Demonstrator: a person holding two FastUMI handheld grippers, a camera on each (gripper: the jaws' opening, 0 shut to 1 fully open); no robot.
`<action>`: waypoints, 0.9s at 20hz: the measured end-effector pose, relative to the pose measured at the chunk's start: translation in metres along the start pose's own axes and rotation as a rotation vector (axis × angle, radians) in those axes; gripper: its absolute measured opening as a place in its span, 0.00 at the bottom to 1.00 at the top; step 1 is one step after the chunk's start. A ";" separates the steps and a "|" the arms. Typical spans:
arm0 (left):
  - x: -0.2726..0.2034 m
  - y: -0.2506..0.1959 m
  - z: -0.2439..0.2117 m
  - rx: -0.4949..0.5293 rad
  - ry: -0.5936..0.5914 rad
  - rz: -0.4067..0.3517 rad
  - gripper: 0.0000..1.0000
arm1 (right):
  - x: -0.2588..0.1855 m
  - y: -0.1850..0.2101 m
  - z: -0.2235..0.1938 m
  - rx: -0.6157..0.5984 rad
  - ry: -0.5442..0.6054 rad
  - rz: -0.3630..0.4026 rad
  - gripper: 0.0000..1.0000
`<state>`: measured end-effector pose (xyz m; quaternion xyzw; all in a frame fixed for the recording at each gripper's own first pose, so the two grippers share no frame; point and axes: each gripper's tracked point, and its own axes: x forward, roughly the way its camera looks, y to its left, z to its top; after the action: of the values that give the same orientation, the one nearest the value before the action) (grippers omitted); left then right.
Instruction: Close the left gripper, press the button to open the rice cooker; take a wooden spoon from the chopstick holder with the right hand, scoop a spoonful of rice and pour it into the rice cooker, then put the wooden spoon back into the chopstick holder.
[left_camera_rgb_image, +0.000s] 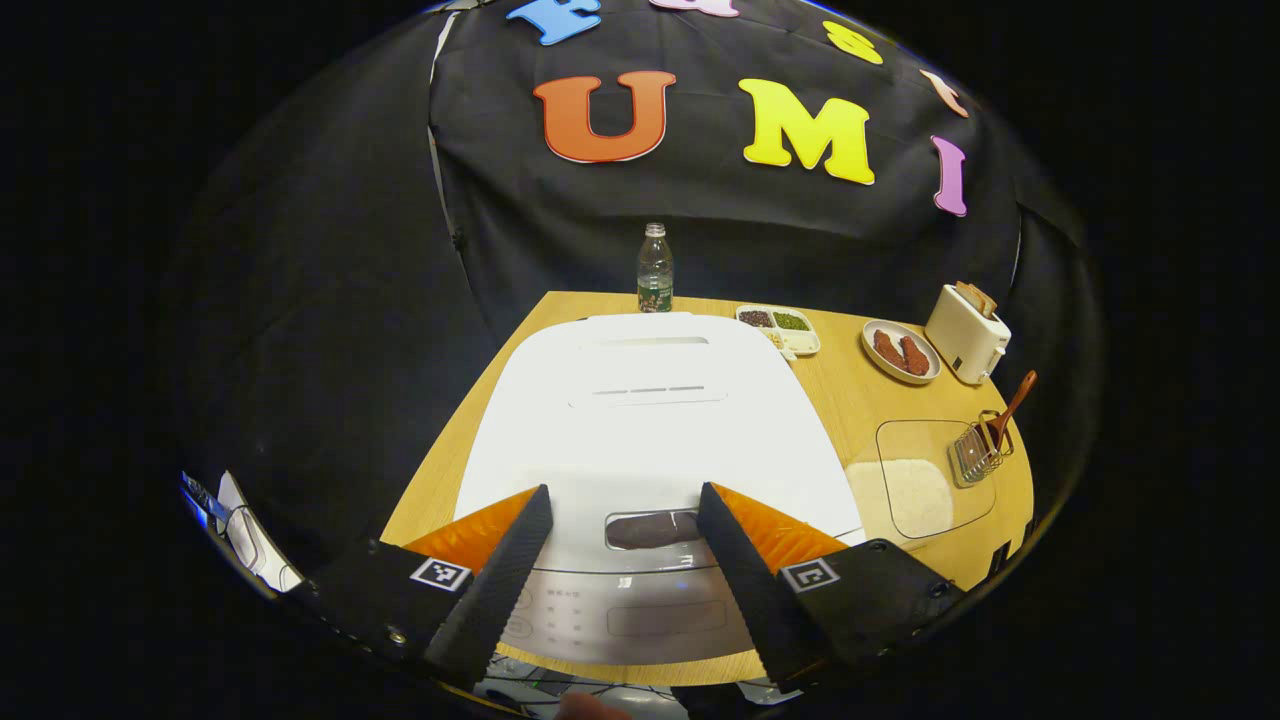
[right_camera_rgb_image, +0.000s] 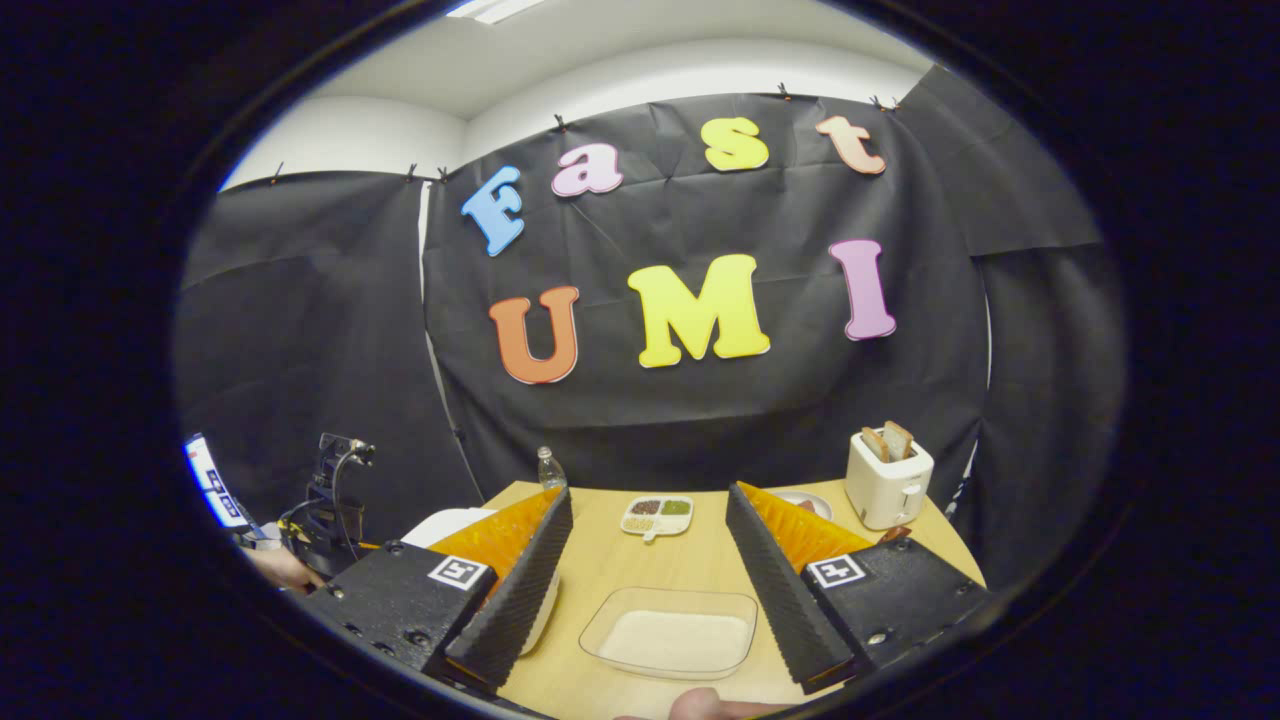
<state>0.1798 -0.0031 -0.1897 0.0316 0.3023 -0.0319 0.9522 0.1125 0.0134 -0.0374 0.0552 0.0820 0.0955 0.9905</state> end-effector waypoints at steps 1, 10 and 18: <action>-0.002 0.001 0.007 -0.013 -0.022 0.001 0.97 | -0.003 0.003 0.003 -0.008 -0.010 -0.002 0.96; -0.022 -0.003 0.017 -0.006 -0.071 -0.068 0.97 | -0.014 0.018 0.005 -0.047 -0.018 -0.020 1.00; -0.018 -0.012 -0.019 0.047 -0.063 -0.094 0.98 | -0.024 0.039 -0.008 -0.072 0.007 -0.038 1.00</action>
<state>0.1536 -0.0129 -0.1950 0.0389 0.2726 -0.0845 0.9576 0.0809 0.0479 -0.0371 0.0177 0.0828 0.0798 0.9932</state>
